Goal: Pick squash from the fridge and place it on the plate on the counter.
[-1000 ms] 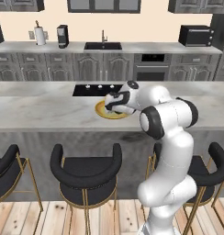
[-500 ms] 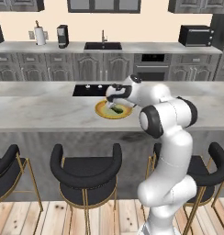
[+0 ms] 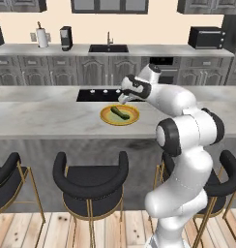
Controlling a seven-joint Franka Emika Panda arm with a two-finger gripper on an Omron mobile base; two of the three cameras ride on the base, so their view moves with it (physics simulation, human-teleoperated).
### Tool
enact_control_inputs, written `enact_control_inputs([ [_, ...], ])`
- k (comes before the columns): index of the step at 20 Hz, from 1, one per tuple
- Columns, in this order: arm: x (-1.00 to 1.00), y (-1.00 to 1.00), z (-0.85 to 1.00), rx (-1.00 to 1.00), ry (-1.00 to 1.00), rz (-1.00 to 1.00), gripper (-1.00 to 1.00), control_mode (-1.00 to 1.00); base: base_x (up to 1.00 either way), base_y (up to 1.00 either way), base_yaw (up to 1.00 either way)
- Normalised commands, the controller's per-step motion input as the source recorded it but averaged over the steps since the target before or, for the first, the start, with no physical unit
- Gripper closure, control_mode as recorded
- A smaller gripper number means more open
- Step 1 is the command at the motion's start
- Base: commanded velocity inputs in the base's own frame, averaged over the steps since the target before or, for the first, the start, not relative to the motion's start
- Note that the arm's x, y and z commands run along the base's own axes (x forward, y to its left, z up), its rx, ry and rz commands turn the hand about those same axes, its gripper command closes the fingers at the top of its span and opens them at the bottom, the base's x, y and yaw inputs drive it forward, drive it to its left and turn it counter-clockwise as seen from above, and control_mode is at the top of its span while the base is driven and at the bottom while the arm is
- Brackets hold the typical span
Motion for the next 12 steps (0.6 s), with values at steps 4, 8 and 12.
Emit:
enact_control_inputs([
  [4, -0.97, -0.38, 0.46, 0.0, 0.18, -0.26, -1.0, -1.0, 0.0, 0.0, 0.0],
  [8, -1.0, -0.31, 0.16, 0.0, 0.19, -0.27, -1.0, -1.0, 0.0, 0.0, 0.0],
  [12, -1.0, -0.23, 0.01, 0.0, 0.08, -0.27, -1.0, -1.0, 0.0, 0.0, 0.0],
])
